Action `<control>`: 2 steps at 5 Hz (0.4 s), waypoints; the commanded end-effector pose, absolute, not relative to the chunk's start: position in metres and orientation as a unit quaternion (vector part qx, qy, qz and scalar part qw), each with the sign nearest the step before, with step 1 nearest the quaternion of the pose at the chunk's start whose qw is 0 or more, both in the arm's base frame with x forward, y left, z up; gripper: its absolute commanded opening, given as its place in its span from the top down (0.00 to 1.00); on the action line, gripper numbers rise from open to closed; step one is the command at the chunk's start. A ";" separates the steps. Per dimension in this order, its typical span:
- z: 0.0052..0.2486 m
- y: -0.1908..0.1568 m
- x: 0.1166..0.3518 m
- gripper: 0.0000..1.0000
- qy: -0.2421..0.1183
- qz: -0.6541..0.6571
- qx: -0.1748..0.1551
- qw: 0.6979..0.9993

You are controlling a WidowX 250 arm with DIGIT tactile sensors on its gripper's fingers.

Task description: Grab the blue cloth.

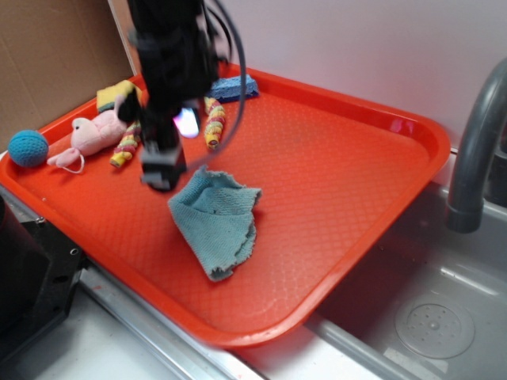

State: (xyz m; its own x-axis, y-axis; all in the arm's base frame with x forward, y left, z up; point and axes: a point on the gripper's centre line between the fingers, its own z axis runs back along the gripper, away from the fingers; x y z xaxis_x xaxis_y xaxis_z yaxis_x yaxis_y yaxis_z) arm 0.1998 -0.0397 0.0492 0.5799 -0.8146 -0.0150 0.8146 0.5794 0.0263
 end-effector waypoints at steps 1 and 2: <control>0.004 -0.067 0.204 1.00 0.008 -0.490 -0.013 0.872; 0.007 -0.064 0.206 1.00 0.004 -0.488 -0.009 0.873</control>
